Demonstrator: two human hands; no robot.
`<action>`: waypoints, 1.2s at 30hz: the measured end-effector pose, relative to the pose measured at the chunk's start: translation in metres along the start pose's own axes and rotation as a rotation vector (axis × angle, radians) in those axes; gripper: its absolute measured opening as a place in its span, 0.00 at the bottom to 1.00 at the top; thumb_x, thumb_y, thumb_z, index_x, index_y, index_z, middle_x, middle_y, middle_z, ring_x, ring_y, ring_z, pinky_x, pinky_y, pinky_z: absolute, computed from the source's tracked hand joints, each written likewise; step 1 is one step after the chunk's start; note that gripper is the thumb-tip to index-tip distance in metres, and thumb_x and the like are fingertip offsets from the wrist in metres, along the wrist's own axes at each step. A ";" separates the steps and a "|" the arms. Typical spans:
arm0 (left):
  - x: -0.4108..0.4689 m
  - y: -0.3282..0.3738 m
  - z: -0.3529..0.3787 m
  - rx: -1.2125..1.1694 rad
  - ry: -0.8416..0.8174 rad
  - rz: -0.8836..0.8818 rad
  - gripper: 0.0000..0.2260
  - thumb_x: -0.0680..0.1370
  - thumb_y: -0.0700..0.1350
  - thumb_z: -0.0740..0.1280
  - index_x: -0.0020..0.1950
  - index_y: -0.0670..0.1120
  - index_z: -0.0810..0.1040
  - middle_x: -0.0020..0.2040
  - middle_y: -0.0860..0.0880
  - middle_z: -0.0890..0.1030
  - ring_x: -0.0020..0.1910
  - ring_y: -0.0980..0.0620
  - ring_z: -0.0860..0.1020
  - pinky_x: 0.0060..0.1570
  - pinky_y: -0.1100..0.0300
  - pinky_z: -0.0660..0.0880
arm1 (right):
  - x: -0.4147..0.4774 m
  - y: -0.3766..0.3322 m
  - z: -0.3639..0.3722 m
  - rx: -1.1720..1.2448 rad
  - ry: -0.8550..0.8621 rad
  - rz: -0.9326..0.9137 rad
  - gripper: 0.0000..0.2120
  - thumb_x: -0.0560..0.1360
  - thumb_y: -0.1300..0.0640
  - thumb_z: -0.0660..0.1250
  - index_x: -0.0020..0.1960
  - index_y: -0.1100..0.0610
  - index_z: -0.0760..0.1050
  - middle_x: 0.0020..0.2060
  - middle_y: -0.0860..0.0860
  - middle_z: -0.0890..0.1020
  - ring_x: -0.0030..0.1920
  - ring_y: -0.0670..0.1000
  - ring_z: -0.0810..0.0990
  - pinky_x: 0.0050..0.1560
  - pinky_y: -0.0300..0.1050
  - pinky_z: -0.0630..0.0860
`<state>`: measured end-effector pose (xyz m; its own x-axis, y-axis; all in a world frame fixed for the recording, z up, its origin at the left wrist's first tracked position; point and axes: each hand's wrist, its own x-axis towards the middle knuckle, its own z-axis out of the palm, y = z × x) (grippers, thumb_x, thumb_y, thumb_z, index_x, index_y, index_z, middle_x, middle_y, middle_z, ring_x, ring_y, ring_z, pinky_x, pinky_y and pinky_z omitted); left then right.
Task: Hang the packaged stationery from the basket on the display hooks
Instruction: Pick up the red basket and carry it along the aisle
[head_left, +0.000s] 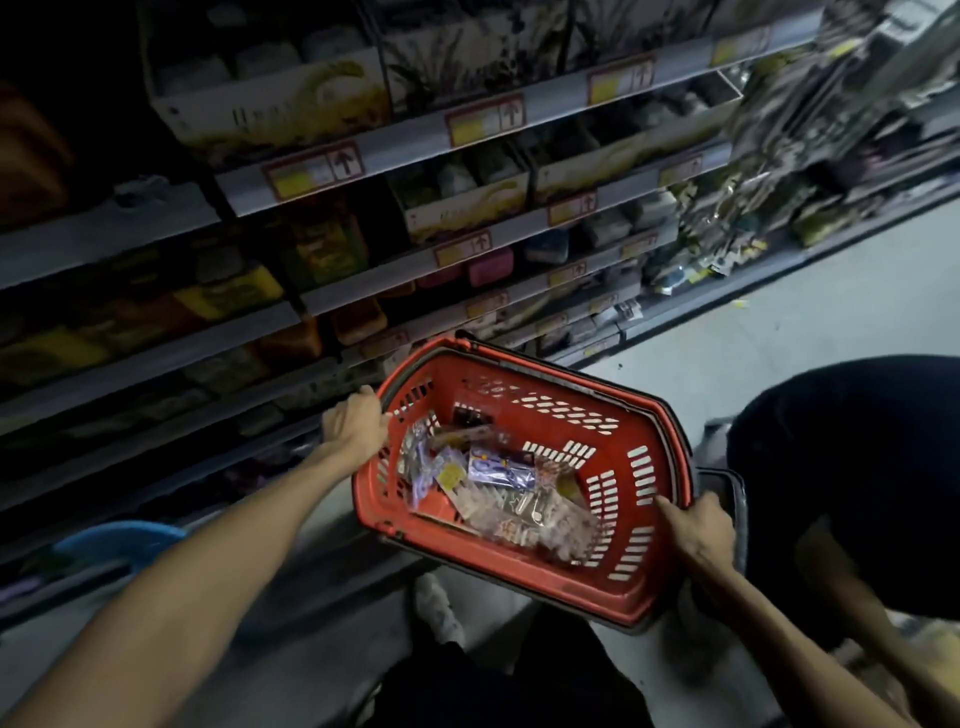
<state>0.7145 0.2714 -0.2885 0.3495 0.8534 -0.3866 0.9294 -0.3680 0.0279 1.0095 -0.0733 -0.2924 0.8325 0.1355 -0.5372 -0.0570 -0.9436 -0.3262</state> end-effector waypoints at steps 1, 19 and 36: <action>0.002 -0.003 0.001 0.007 -0.011 0.002 0.17 0.84 0.53 0.66 0.64 0.40 0.73 0.59 0.39 0.84 0.60 0.38 0.83 0.54 0.48 0.78 | -0.008 0.003 0.009 0.008 -0.009 0.022 0.32 0.75 0.46 0.74 0.65 0.69 0.72 0.60 0.70 0.80 0.59 0.70 0.81 0.59 0.59 0.77; 0.051 -0.027 0.005 -0.194 0.080 -0.015 0.22 0.81 0.40 0.67 0.75 0.41 0.69 0.69 0.37 0.76 0.67 0.33 0.77 0.63 0.41 0.75 | -0.096 -0.007 0.101 0.244 -0.159 0.297 0.23 0.79 0.53 0.72 0.66 0.69 0.76 0.59 0.67 0.82 0.59 0.66 0.82 0.49 0.46 0.71; -0.108 -0.045 0.097 -1.029 0.179 -0.254 0.46 0.82 0.48 0.71 0.85 0.56 0.38 0.85 0.42 0.54 0.81 0.37 0.62 0.77 0.39 0.65 | -0.134 -0.021 0.147 0.252 -0.093 0.380 0.28 0.78 0.51 0.71 0.68 0.71 0.72 0.61 0.70 0.80 0.61 0.69 0.80 0.63 0.58 0.77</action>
<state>0.6240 0.1599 -0.3375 0.0671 0.9336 -0.3520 0.6017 0.2436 0.7607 0.8179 -0.0269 -0.3274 0.6747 -0.1680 -0.7188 -0.4896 -0.8305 -0.2655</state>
